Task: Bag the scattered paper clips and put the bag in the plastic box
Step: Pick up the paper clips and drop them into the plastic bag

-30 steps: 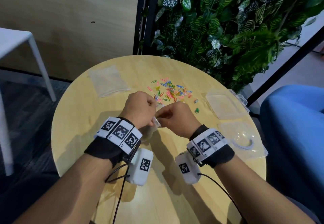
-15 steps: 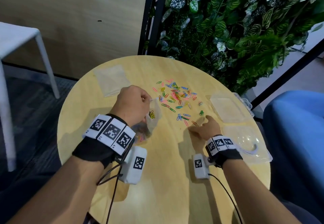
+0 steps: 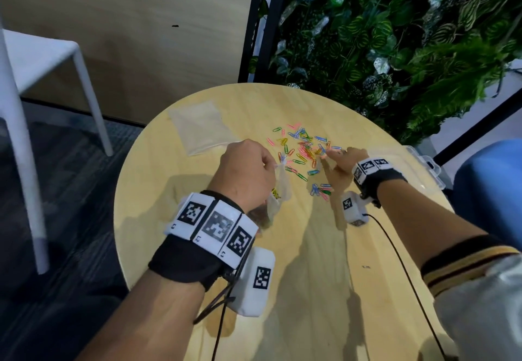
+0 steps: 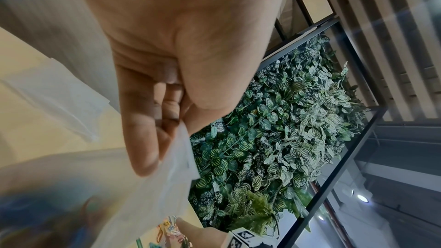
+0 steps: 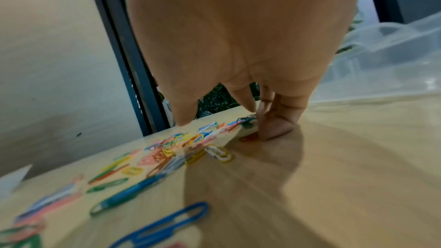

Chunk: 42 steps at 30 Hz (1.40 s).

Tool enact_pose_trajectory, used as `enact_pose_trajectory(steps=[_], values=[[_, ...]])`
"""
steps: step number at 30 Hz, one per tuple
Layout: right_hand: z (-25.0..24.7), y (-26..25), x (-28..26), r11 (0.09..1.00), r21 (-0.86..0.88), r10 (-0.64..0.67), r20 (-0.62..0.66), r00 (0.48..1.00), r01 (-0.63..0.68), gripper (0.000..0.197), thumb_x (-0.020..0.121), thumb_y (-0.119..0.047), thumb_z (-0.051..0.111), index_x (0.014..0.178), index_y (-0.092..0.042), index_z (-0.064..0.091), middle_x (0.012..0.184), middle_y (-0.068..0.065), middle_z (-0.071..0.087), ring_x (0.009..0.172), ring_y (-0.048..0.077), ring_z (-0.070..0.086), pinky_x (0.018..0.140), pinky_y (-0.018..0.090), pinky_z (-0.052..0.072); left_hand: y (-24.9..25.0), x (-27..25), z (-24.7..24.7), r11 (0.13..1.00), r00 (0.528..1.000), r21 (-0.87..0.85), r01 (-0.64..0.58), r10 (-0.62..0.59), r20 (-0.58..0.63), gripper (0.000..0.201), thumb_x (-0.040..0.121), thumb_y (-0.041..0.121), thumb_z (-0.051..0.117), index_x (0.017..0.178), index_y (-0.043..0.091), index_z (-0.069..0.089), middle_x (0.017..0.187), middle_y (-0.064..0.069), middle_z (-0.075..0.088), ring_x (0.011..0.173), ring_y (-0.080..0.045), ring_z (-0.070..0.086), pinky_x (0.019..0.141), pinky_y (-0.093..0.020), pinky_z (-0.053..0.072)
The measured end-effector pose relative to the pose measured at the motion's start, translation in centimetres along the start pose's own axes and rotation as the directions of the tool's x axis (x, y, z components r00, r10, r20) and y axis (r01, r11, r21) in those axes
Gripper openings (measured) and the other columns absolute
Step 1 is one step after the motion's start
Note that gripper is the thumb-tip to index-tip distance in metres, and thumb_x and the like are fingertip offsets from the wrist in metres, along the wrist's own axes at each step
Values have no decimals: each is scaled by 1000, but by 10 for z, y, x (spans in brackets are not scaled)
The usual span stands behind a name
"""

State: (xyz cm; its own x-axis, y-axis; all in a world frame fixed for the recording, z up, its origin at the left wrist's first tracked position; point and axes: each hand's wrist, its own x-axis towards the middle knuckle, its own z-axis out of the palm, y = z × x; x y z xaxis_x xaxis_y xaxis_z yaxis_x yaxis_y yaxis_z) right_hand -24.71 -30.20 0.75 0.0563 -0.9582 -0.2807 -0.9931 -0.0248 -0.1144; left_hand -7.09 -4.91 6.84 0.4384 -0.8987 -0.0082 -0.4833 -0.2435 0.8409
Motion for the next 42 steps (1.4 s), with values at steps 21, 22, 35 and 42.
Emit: enact_pose_trajectory(steps=[21,22,35,42], values=[[10,19,-38,857,509,-137,85,987,75,18,84,-26,72,99,-16,71,102,5,69,85,18,63,78,28,55,9,-1,2,999,999,1,42,-42,32,23,97,11,57,86,13,76,74,-4,73,46,-20,71,52,-26,57],[10,24,-42,703,706,-117,237,965,-88,18,87,-20,69,103,-12,69,109,8,67,85,18,63,79,31,59,10,-1,3,999,998,-4,44,-44,34,22,98,11,57,86,12,76,74,-5,73,46,-20,71,53,-27,59],[-24,-6,-169,393,908,-550,358,755,-145,22,92,7,53,73,-2,57,63,-2,64,63,7,66,83,24,57,19,-4,23,999,1000,-23,27,-27,14,26,98,6,53,87,13,75,84,0,73,40,-6,65,41,-10,46],[-16,-24,-178,411,908,-504,304,808,-86,26,89,15,50,113,12,60,93,13,57,71,16,66,82,24,58,17,-6,25,994,998,-97,42,-37,50,19,98,9,58,91,9,76,77,-6,74,41,-15,68,39,-18,49]])
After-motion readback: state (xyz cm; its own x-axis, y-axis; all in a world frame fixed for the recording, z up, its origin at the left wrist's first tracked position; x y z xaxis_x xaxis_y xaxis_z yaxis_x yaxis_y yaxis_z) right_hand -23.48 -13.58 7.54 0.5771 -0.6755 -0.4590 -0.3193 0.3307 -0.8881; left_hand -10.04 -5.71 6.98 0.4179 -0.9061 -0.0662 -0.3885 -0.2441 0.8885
